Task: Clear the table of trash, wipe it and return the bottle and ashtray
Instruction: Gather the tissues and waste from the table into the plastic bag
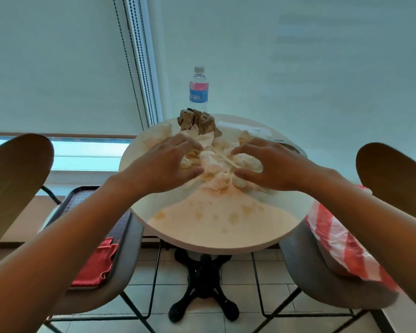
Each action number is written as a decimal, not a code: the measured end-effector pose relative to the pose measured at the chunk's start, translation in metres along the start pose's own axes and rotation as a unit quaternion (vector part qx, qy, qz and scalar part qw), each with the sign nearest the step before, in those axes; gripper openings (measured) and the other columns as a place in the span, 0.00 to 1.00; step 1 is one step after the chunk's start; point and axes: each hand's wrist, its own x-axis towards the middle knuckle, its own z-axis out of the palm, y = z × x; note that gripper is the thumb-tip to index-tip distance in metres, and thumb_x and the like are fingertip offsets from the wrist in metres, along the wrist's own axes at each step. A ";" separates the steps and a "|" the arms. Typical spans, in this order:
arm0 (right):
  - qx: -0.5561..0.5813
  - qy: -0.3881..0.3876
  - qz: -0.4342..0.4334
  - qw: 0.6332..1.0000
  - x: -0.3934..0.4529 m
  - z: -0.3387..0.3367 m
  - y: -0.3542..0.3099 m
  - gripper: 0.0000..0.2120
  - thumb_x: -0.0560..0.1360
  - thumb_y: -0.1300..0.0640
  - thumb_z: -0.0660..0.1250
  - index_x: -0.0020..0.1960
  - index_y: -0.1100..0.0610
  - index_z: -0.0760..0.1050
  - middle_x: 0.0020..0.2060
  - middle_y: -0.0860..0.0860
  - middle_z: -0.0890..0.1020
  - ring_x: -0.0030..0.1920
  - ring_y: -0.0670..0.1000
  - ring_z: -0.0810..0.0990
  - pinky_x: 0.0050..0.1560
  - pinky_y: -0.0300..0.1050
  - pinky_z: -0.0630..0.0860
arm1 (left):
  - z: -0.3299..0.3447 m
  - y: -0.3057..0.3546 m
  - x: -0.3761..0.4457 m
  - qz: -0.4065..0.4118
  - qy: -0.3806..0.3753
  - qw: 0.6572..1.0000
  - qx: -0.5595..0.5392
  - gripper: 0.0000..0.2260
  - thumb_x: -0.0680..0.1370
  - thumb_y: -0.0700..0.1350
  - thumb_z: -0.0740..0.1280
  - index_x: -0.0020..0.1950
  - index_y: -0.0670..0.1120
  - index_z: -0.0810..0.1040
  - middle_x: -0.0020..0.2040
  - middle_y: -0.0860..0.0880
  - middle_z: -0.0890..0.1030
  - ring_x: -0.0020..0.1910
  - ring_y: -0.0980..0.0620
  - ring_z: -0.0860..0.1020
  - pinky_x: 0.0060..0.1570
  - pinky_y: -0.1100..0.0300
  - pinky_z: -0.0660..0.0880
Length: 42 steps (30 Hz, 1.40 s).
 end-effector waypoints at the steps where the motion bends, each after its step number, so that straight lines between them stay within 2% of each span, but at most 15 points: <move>1: 0.004 0.003 0.001 1.000 0.006 0.000 -0.001 0.25 0.76 0.36 0.65 0.70 0.43 0.72 0.66 0.47 0.76 0.61 0.49 0.77 0.60 0.47 0.75 | 0.000 -0.002 0.001 -0.001 0.002 1.000 0.001 0.24 0.75 0.62 0.68 0.68 0.55 0.72 0.70 0.53 0.72 0.69 0.51 0.70 0.68 0.50 0.68; 4: 0.033 0.000 -0.004 0.999 0.026 0.002 -0.005 0.21 0.78 0.41 0.66 0.68 0.46 0.74 0.57 0.48 0.81 0.50 0.45 0.80 0.53 0.45 0.80 | 0.004 -0.004 0.007 -0.003 0.004 1.000 0.008 0.24 0.75 0.62 0.68 0.68 0.55 0.72 0.70 0.52 0.71 0.69 0.51 0.70 0.68 0.49 0.69; 6: 0.042 -0.009 0.000 0.999 0.041 0.005 -0.008 0.18 0.78 0.45 0.68 0.66 0.48 0.75 0.54 0.48 0.82 0.47 0.45 0.81 0.52 0.44 0.80 | 0.006 -0.006 0.011 -0.007 0.007 1.000 0.011 0.24 0.75 0.62 0.68 0.68 0.55 0.72 0.70 0.53 0.71 0.69 0.51 0.69 0.68 0.46 0.69; 10: 0.042 -0.039 0.028 0.998 0.066 0.012 -0.010 0.13 0.77 0.47 0.70 0.60 0.48 0.77 0.49 0.48 0.83 0.45 0.48 0.81 0.51 0.44 0.79 | 0.011 -0.007 0.019 -0.012 0.001 1.000 0.029 0.25 0.76 0.62 0.68 0.69 0.54 0.72 0.72 0.52 0.69 0.71 0.49 0.68 0.69 0.46 0.67; 14: 0.019 -0.067 0.043 0.997 0.080 0.017 -0.010 0.10 0.76 0.47 0.71 0.54 0.49 0.75 0.45 0.49 0.81 0.44 0.50 0.81 0.51 0.51 0.81 | 0.014 -0.010 0.026 -0.014 -0.001 0.999 0.041 0.28 0.75 0.64 0.67 0.71 0.54 0.70 0.72 0.51 0.68 0.71 0.47 0.68 0.69 0.45 0.68; 19: 0.030 -0.078 0.048 0.995 0.087 0.017 -0.010 0.07 0.74 0.54 0.72 0.49 0.49 0.74 0.45 0.49 0.79 0.44 0.50 0.80 0.49 0.50 0.80 | 0.018 -0.015 0.033 -0.022 -0.019 0.998 0.058 0.38 0.70 0.74 0.62 0.74 0.55 0.64 0.74 0.51 0.66 0.72 0.46 0.67 0.69 0.42 0.67; 24: 0.057 -0.076 0.063 0.993 0.089 0.014 -0.010 0.08 0.73 0.58 0.72 0.49 0.51 0.76 0.43 0.47 0.78 0.46 0.49 0.78 0.49 0.47 0.79 | 0.019 -0.012 0.043 -0.049 -0.061 0.995 0.070 0.47 0.64 0.80 0.59 0.78 0.59 0.55 0.78 0.51 0.61 0.76 0.46 0.62 0.72 0.41 0.63; 26: 0.075 -0.069 0.069 0.992 0.088 0.010 -0.010 0.07 0.72 0.57 0.73 0.49 0.52 0.77 0.42 0.46 0.78 0.45 0.48 0.78 0.47 0.45 0.78 | 0.019 -0.009 0.048 -0.055 -0.049 0.995 0.068 0.45 0.66 0.80 0.57 0.78 0.58 0.57 0.78 0.51 0.61 0.76 0.47 0.61 0.73 0.41 0.62; 30: 0.104 -0.069 0.091 0.988 0.087 0.001 -0.010 0.07 0.71 0.56 0.74 0.47 0.51 0.79 0.42 0.46 0.80 0.43 0.46 0.80 0.43 0.41 0.77 | 0.018 -0.015 0.061 -0.082 0.014 0.994 0.073 0.34 0.76 0.70 0.59 0.76 0.53 0.63 0.76 0.49 0.65 0.75 0.45 0.63 0.72 0.44 0.62; 35: 0.116 -0.078 0.108 0.984 0.082 -0.005 -0.010 0.07 0.71 0.57 0.74 0.46 0.50 0.78 0.42 0.48 0.81 0.43 0.48 0.80 0.40 0.40 0.73 | 0.018 -0.025 0.075 -0.130 -0.044 0.988 0.069 0.30 0.78 0.65 0.63 0.77 0.55 0.62 0.75 0.45 0.65 0.73 0.42 0.66 0.67 0.44 0.68; 38: 0.118 -0.082 0.111 0.983 0.078 -0.008 -0.010 0.07 0.71 0.57 0.74 0.46 0.51 0.78 0.41 0.48 0.81 0.42 0.48 0.80 0.38 0.40 0.72 | 0.016 -0.025 0.079 -0.131 -0.049 0.989 0.055 0.28 0.77 0.62 0.65 0.75 0.56 0.64 0.72 0.44 0.66 0.69 0.42 0.70 0.63 0.45 0.71; 42: 0.119 -0.083 0.118 0.982 0.073 -0.009 -0.011 0.07 0.72 0.57 0.74 0.47 0.51 0.78 0.40 0.47 0.81 0.40 0.46 0.79 0.38 0.39 0.71 | 0.017 -0.024 0.082 -0.139 -0.051 0.988 0.043 0.24 0.76 0.58 0.68 0.71 0.58 0.70 0.70 0.44 0.66 0.66 0.40 0.72 0.62 0.46 0.71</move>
